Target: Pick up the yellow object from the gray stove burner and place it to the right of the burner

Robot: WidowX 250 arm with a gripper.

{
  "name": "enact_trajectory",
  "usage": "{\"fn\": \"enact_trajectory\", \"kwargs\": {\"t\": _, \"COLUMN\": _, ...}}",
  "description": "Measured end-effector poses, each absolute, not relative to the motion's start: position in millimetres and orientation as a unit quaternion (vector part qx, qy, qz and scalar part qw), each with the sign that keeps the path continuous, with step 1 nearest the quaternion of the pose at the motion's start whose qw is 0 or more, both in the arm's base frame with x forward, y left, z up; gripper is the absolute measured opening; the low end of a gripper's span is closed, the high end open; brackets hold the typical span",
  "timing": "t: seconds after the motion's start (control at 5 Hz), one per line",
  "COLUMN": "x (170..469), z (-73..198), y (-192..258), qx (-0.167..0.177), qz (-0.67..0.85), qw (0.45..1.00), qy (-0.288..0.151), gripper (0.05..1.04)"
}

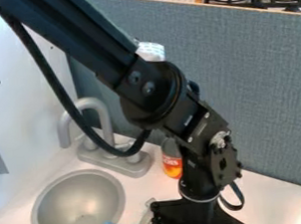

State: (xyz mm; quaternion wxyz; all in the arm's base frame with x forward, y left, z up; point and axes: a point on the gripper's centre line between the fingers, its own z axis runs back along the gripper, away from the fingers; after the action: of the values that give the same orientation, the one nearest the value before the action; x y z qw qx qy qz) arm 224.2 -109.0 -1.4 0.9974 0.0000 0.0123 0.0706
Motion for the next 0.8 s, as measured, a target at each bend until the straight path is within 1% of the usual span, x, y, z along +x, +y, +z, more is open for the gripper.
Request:
{"fn": "enact_trajectory", "kwargs": {"t": 0.2, "x": 222.8, "z": -5.9, "y": -108.3, "qx": 0.004, "qz": 0.07, "qw": 0.997, "qy": 0.019, "gripper": 1.001}}
{"fn": "enact_trajectory", "kwargs": {"t": 0.4, "x": 240.1, "z": -11.3, "y": -111.2, "qx": -0.012, "qz": 0.065, "qw": 0.998, "qy": 0.004, "gripper": 1.001}}
{"fn": "enact_trajectory", "kwargs": {"t": 0.6, "x": 259.9, "z": -14.4, "y": -96.3, "qx": 0.005, "qz": 0.076, "qw": 0.997, "qy": -0.014, "gripper": 1.001}}
{"fn": "enact_trajectory", "kwargs": {"t": 0.8, "x": 275.4, "z": -21.1, "y": -87.1, "qx": 0.027, "qz": 0.076, "qw": 0.997, "qy": -0.022, "gripper": 1.001}}
